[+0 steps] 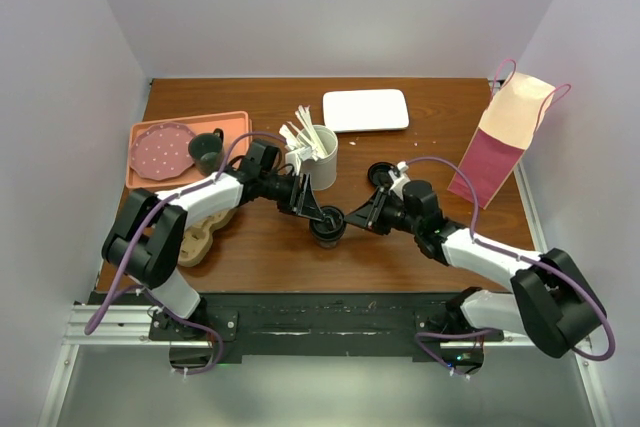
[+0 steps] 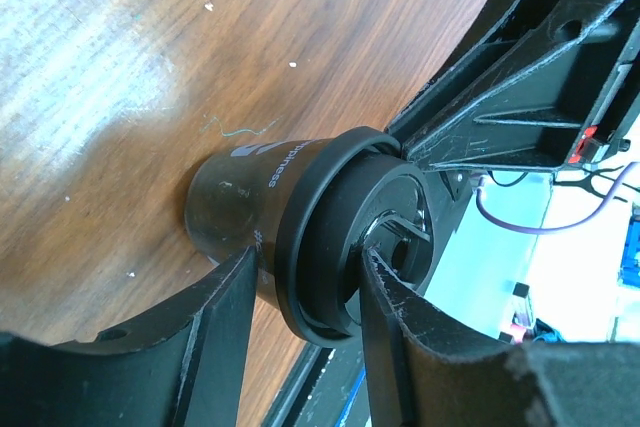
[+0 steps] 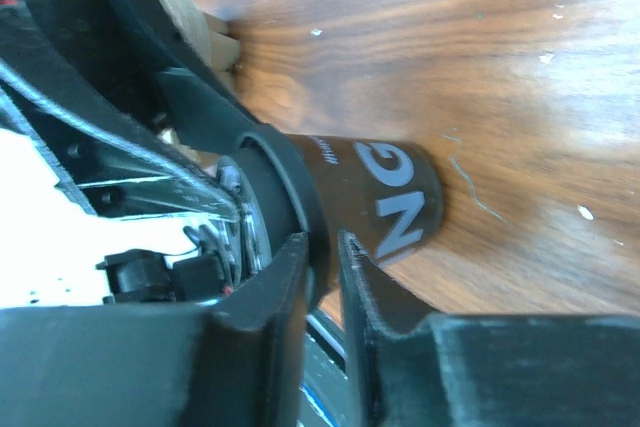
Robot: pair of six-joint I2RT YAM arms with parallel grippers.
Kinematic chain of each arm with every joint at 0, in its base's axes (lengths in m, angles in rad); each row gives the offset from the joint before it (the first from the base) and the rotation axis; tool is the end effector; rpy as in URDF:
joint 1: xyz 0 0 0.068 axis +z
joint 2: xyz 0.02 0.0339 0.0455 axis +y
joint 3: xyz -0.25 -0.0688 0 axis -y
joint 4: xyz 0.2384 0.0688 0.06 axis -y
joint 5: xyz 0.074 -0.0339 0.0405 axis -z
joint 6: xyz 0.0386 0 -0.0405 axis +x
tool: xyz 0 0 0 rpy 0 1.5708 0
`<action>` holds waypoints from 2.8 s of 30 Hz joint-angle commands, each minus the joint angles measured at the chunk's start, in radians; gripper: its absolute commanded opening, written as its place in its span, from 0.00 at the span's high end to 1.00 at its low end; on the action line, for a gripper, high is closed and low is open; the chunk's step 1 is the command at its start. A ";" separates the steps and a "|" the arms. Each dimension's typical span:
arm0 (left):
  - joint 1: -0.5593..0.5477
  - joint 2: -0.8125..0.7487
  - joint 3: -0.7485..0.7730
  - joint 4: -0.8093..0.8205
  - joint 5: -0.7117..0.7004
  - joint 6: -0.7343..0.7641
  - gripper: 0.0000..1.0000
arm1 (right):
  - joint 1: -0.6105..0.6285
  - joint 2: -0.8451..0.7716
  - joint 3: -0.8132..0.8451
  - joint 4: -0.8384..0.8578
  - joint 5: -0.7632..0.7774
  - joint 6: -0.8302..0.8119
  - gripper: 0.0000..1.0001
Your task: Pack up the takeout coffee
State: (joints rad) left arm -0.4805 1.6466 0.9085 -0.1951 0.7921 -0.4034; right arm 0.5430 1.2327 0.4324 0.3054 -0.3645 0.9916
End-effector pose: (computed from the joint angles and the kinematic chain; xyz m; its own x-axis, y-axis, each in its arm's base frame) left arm 0.2674 -0.1704 0.1655 -0.9303 0.1740 -0.3230 0.3645 0.5385 -0.7597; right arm 0.2010 0.1374 0.1678 -0.8514 0.3995 -0.3400 -0.0709 0.5545 0.8292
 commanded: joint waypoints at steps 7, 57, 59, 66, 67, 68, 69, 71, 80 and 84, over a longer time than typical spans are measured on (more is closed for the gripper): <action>-0.041 0.133 -0.106 -0.176 -0.324 0.097 0.52 | 0.012 0.070 -0.192 0.012 0.041 0.050 0.88; -0.044 0.148 -0.068 -0.202 -0.317 0.138 0.53 | -0.029 0.070 0.269 -0.262 -0.019 -0.192 0.68; -0.044 0.148 -0.069 -0.204 -0.318 0.136 0.53 | -0.031 0.065 0.290 -0.297 -0.004 -0.209 0.68; -0.044 0.151 -0.066 -0.202 -0.318 0.138 0.53 | -0.029 0.073 0.310 -0.292 -0.004 -0.211 0.68; -0.044 0.153 -0.066 -0.202 -0.318 0.138 0.53 | -0.029 0.074 0.301 -0.284 -0.010 -0.208 0.68; -0.044 0.153 -0.066 -0.202 -0.318 0.138 0.53 | -0.029 0.077 0.299 -0.284 -0.010 -0.209 0.68; -0.044 0.153 -0.065 -0.202 -0.318 0.138 0.53 | -0.029 0.079 0.292 -0.282 -0.010 -0.212 0.68; -0.044 0.156 -0.066 -0.202 -0.318 0.138 0.53 | -0.029 0.082 0.281 -0.275 -0.013 -0.214 0.68; -0.046 0.157 -0.065 -0.199 -0.315 0.138 0.53 | -0.029 0.132 0.226 -0.207 -0.053 -0.217 0.69; -0.046 0.157 -0.065 -0.198 -0.315 0.136 0.53 | -0.029 0.168 0.206 -0.193 -0.073 -0.229 0.70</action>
State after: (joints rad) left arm -0.5102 1.6840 0.9344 -0.1928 0.8154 -0.4145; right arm 0.5095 1.3621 0.6678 0.0795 -0.4122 0.7944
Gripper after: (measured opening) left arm 0.476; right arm 0.313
